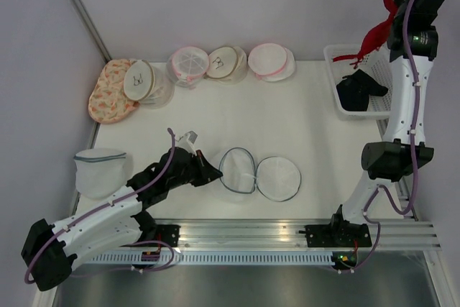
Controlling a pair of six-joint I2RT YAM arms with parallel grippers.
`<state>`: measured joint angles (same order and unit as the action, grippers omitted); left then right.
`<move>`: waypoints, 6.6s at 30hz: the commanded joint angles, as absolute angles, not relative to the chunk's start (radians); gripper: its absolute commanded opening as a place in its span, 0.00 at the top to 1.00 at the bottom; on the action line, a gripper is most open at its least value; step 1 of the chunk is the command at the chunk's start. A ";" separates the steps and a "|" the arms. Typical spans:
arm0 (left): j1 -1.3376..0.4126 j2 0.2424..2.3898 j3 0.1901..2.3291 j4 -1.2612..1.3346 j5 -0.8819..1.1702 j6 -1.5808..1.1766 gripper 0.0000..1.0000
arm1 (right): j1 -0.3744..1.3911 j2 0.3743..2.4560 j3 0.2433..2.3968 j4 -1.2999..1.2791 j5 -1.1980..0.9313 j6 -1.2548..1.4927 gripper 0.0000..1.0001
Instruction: Unzip the laundry bag and remove the bra
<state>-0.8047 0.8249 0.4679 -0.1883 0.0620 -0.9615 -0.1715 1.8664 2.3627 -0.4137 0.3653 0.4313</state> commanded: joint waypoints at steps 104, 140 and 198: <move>-0.805 0.325 0.344 -0.454 -0.113 -1.109 0.52 | 0.833 0.778 0.803 -0.705 0.610 0.889 1.00; -0.805 0.152 0.502 -0.710 -0.307 -1.155 0.00 | 1.316 1.514 1.267 -0.413 0.916 0.011 0.99; -0.571 1.550 0.803 -0.146 0.032 -0.756 0.98 | 1.295 0.723 0.993 -0.827 0.894 0.623 0.68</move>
<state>-0.6746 1.6684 0.8871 -0.1333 0.1043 -0.7147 1.2957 0.7399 1.0058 -0.8181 0.8814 0.6098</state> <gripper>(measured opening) 0.023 0.324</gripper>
